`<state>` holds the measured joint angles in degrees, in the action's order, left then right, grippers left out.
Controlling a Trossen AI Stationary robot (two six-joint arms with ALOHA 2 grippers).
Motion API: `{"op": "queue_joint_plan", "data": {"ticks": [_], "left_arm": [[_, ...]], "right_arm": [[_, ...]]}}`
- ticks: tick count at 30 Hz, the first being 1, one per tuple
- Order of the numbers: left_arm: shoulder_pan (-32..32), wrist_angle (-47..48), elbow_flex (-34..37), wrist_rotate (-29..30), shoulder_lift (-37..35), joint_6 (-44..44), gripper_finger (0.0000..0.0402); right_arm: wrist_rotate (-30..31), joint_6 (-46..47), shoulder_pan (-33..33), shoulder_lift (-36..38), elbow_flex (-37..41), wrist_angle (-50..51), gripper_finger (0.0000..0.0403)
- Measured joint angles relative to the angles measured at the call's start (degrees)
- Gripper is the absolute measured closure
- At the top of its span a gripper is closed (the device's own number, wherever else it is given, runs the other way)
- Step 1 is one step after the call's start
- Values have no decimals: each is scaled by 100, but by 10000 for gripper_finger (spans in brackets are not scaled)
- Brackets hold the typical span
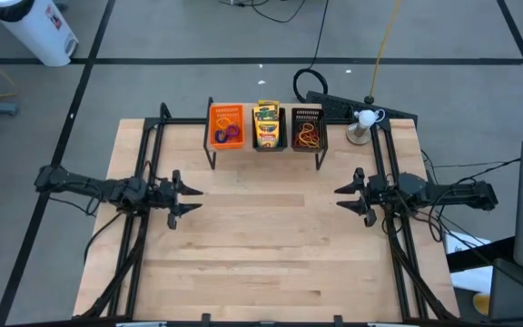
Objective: Pick & Place Office Desk Supplies
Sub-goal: Return to Home Position
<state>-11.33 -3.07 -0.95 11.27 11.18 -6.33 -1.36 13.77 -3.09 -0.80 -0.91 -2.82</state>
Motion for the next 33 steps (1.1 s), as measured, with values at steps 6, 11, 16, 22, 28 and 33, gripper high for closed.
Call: {"op": "queue_joint_plan", "data": {"ticks": [6,11,16,22,28,33], "left_arm": [[-157,-85,0,148,0,105,217],[-228,-150,0,139,0,8,217],[-230,-146,0,135,2,-92,217],[-230,-146,0,133,2,-135,217],[-226,-146,0,128,4,100,217],[-226,-146,0,128,4,162,217]], "right_arm": [[-1,-95,0,0,4,-14,220],[-1,-97,0,0,4,-26,220],[-1,-97,0,0,7,-34,220],[-1,-97,0,0,7,-36,220],[-1,-98,0,0,7,-38,220],[-1,-99,0,0,11,-38,220]]}}
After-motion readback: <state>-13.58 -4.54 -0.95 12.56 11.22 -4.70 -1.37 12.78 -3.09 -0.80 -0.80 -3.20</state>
